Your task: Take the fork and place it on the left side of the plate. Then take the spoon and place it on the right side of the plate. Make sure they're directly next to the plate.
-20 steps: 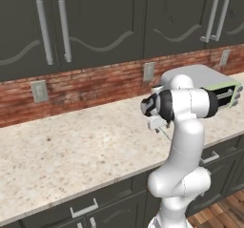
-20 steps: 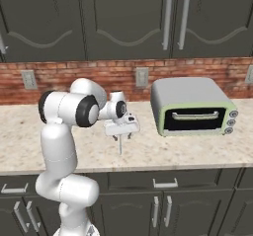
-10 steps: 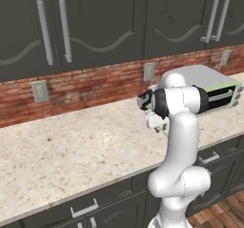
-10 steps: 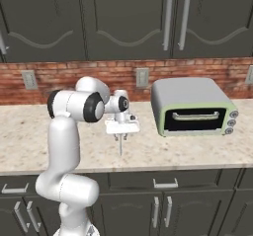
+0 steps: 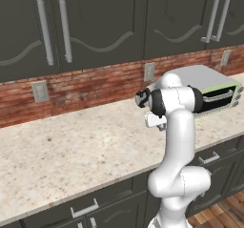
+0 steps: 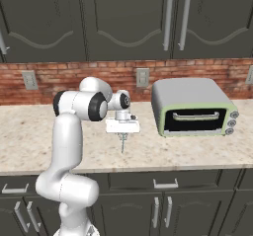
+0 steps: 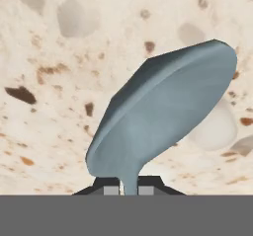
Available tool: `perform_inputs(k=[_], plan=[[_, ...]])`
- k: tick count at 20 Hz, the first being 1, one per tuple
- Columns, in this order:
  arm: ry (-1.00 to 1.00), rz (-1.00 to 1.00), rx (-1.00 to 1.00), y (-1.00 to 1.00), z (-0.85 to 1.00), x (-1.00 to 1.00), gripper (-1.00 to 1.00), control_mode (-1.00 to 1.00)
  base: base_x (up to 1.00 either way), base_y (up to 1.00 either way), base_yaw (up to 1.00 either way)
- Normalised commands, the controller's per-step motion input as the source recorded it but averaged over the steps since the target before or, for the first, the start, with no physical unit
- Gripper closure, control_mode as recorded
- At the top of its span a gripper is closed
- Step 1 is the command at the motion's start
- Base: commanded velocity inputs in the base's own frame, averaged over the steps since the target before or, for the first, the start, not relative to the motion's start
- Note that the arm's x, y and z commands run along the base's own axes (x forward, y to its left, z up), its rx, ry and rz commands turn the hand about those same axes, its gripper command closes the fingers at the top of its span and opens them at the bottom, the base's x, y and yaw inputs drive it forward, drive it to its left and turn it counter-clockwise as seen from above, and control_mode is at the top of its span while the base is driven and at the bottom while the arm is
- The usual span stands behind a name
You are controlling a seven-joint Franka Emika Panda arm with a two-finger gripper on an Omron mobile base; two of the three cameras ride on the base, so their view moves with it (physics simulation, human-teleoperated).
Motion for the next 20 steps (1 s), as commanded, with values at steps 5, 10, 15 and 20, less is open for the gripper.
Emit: perform_inputs(k=[5,10,15,20], plan=[[-0.02,-0.09,0.01,-0.13,-0.49,-1.0,1.0,-1.0,0.0,0.0,0.0],[-0.17,-0.12,0.01,-0.4,-0.48,-1.0,1.0,-1.0,0.0,0.0,0.0],[-0.2,-0.11,0.03,-0.41,-0.46,-1.0,1.0,-1.0,0.0,0.0,0.0],[-0.24,-0.06,0.1,-0.28,-0.33,-1.0,1.0,-1.0,0.0,0.0,0.0]])
